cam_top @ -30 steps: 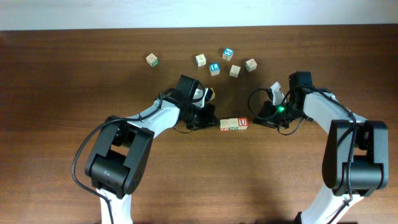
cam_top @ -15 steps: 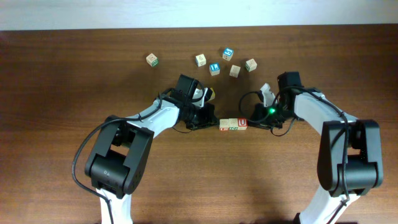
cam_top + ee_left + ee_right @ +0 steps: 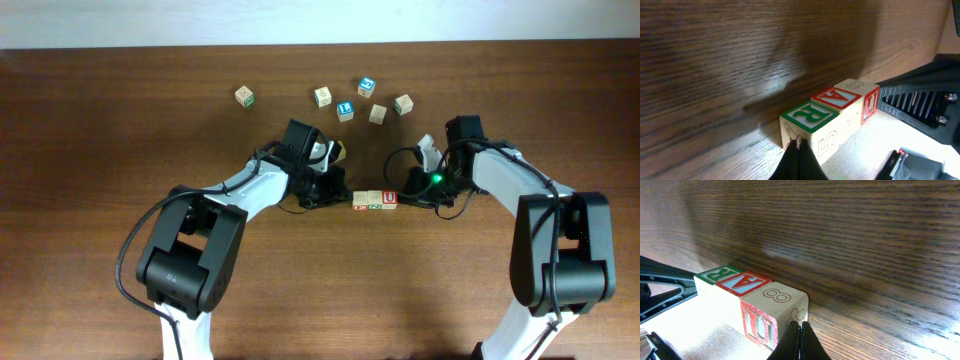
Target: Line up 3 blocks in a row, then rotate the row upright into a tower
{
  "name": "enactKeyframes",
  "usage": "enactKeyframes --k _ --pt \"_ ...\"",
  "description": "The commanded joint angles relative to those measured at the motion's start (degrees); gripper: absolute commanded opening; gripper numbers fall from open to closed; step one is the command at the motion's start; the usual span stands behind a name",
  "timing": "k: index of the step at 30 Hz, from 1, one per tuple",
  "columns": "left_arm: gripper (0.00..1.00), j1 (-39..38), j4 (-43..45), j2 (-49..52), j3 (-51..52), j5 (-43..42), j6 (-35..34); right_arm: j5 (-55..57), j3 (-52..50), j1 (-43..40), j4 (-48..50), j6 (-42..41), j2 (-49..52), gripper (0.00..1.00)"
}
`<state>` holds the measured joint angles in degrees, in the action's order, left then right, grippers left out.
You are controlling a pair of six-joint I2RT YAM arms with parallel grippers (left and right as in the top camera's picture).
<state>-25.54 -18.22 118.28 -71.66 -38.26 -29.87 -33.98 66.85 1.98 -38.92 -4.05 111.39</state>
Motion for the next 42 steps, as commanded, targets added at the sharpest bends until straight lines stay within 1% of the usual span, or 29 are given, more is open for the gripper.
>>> enactKeyframes --k 1,5,23,28,37,42 --pt "0.0 -0.3 0.2 -1.4 0.6 -1.4 -0.3 -6.0 0.0 0.6 0.0 0.8 0.3 0.04" --pt "0.0 -0.3 0.1 -1.4 0.6 -1.6 -0.3 -8.1 0.0 0.6 -0.1 0.8 -0.6 0.04" --pt "0.0 -0.3 0.2 -1.4 0.6 -1.6 -0.3 -9.4 2.6 0.8 -4.7 0.8 -1.9 0.04" --pt "0.0 -0.3 0.2 -1.4 0.6 -1.6 -0.3 -9.4 2.9 2.5 -4.9 0.8 -1.9 0.04" --pt "0.0 -0.3 0.1 -1.4 0.6 -1.6 -0.3 -8.9 7.7 6.0 -7.3 0.8 -2.0 0.04" --pt "0.0 -0.3 0.1 -1.4 0.6 -1.6 -0.3 -8.9 7.8 7.6 -7.3 0.8 -2.0 0.04"
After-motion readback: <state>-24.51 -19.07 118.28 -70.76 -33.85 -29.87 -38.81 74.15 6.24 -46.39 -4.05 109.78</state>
